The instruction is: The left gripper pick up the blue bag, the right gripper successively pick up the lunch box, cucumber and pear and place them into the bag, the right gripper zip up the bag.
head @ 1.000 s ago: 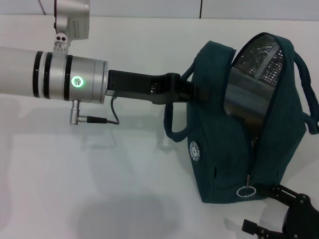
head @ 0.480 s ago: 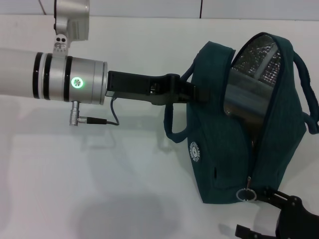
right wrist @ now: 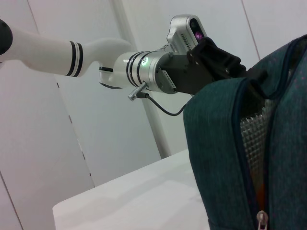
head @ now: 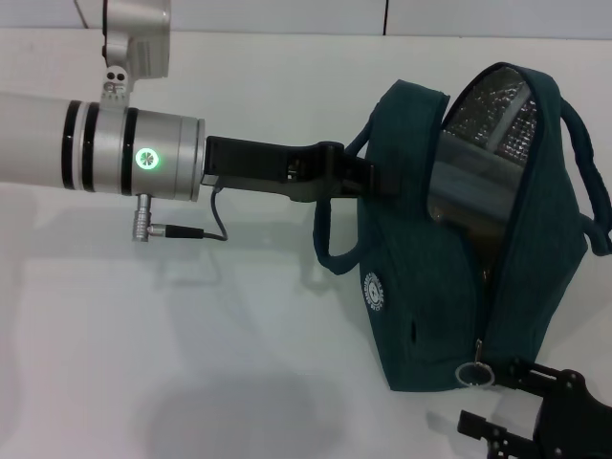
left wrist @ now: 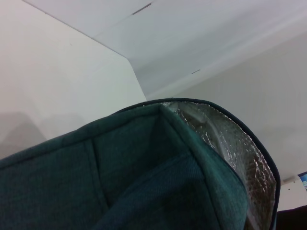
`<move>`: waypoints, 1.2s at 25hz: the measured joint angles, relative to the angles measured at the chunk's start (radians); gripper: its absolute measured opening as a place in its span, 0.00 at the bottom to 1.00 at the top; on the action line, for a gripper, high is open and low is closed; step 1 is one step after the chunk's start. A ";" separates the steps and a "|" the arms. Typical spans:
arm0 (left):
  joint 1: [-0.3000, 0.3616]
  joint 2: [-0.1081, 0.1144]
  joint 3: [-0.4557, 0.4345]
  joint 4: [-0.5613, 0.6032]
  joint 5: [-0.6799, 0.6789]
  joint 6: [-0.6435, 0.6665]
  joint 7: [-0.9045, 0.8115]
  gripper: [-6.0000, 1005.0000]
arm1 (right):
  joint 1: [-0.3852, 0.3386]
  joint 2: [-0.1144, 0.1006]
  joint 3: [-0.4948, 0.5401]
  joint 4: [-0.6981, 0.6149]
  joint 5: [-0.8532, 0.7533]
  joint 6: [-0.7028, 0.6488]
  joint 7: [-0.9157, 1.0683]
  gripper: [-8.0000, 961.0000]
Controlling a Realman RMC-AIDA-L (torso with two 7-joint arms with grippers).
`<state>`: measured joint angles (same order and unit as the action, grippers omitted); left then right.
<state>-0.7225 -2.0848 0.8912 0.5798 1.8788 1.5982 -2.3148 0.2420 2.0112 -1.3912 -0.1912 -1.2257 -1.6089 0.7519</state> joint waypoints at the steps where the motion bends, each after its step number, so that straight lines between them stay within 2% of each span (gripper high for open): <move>1: 0.000 0.000 0.000 0.000 0.000 0.000 0.000 0.08 | 0.000 0.000 0.000 0.000 0.000 0.001 0.000 0.82; 16: 0.000 0.000 0.000 0.000 0.000 0.000 0.002 0.09 | 0.003 0.000 0.000 -0.002 0.009 0.017 0.001 0.24; 30: 0.000 -0.001 0.000 0.000 0.000 0.000 0.005 0.10 | 0.006 0.001 0.000 -0.006 0.023 0.019 0.001 0.23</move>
<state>-0.7225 -2.0861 0.8912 0.5798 1.8791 1.5983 -2.3098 0.2485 2.0125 -1.3914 -0.1973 -1.2026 -1.5900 0.7531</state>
